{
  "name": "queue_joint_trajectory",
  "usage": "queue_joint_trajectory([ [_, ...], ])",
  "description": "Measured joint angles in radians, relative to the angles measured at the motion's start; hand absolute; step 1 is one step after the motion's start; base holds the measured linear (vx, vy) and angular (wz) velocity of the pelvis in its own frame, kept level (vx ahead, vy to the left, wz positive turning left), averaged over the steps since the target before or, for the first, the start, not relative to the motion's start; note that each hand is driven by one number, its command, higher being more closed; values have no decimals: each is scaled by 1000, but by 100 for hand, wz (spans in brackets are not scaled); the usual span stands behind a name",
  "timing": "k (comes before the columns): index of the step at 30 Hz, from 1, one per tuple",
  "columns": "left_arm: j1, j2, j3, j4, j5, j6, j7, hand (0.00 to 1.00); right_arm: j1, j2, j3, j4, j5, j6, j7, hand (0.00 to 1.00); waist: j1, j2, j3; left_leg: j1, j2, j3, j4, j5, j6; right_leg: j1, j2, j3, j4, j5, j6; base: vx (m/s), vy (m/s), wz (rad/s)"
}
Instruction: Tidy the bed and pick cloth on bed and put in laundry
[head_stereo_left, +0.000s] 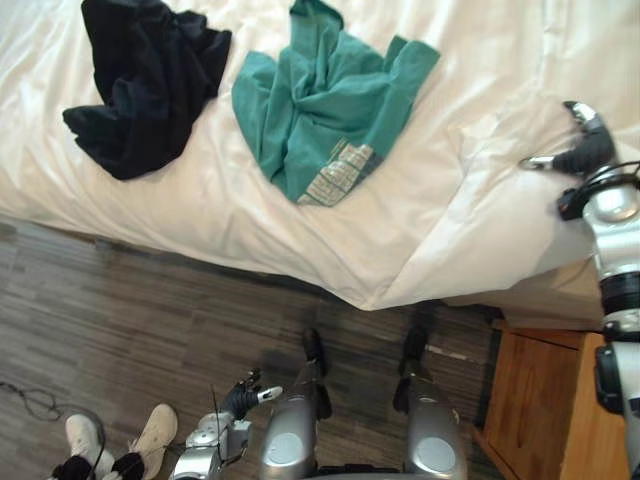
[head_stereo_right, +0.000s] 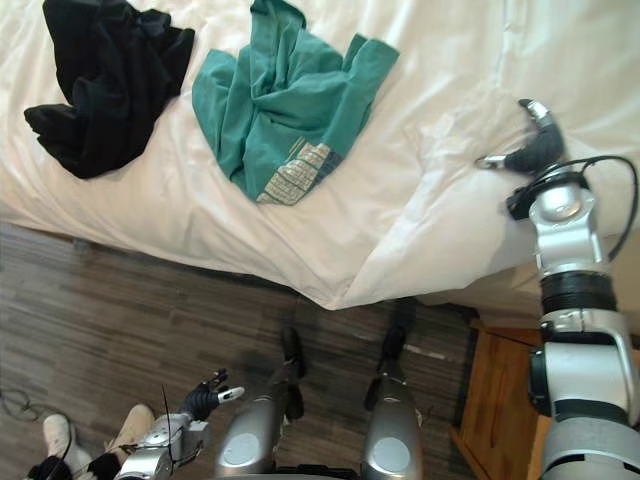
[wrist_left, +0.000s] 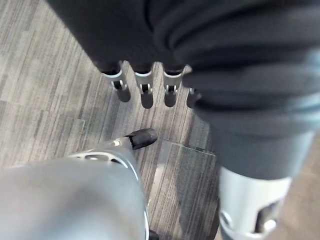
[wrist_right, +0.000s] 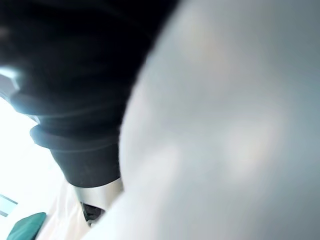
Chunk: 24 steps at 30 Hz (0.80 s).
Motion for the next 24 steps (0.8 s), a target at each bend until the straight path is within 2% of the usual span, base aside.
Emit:
queue_joint_trajectory([
  [5,-3,0,-16,-1,-5,5,-28,0,-15,-9,18,19,-24,-4,77,100,-4,9,4,5,0,1,6,0,0,-7,-2,9,20,-9,0,6,8,-3],
  [9,-3,0,-23,-20,-5,-9,-64,0,16,-8,35,33,7,-34,80,100,-2,6,5,34,4,5,8,0,0,7,-4,17,51,-26,0,-4,1,-3],
  [11,3,0,-20,-41,-5,-8,-81,0,106,9,-13,-17,40,-39,77,100,-2,1,6,84,6,15,-6,0,0,47,1,24,48,-29,2,5,7,-12],
  [14,14,1,-13,-61,-3,-1,-92,0,269,68,-116,-129,69,-37,75,100,-15,-24,-5,134,6,30,-22,-1,-2,86,6,36,36,-35,10,7,12,-14],
  [16,30,1,-1,-66,-1,16,-107,0,413,146,-194,-200,92,-32,63,100,-35,-65,-34,155,8,45,-30,-3,-5,100,11,47,26,-40,17,35,6,-19],
  [17,42,1,-1,-66,9,24,-109,0,481,183,-222,-226,92,-30,55,0,-42,-84,-60,167,8,56,-42,-3,-5,101,14,56,23,-41,18,68,5,-29],
  [19,76,1,6,-65,25,35,-111,0,658,268,-281,-279,102,-29,32,0,-64,-129,-124,198,9,79,-43,-17,-19,127,20,76,6,-40,19,101,7,-29],
  [20,83,1,10,-65,36,35,-110,0,689,285,-294,-282,105,-30,26,0,-68,-137,-134,213,9,85,-43,-22,-19,140,21,80,-1,-40,19,110,2,-32],
  [21,105,-2,26,-62,56,36,-110,0,767,330,-331,-281,117,-28,8,0,-73,-150,-175,237,12,104,-43,-35,-21,160,27,93,-11,-41,21,77,-1,-33],
  [23,127,-6,47,-52,63,35,-110,0,852,372,-379,-280,131,-28,-3,0,-82,-154,-226,250,13,117,-45,-47,-26,174,31,105,-23,-42,23,65,-4,-26],
  [24,135,-11,68,-31,67,35,-109,0,905,405,-418,-280,142,-28,-18,0,-98,-151,-250,265,13,121,-49,-53,-27,190,32,107,-28,-46,27,64,-5,-9],
])
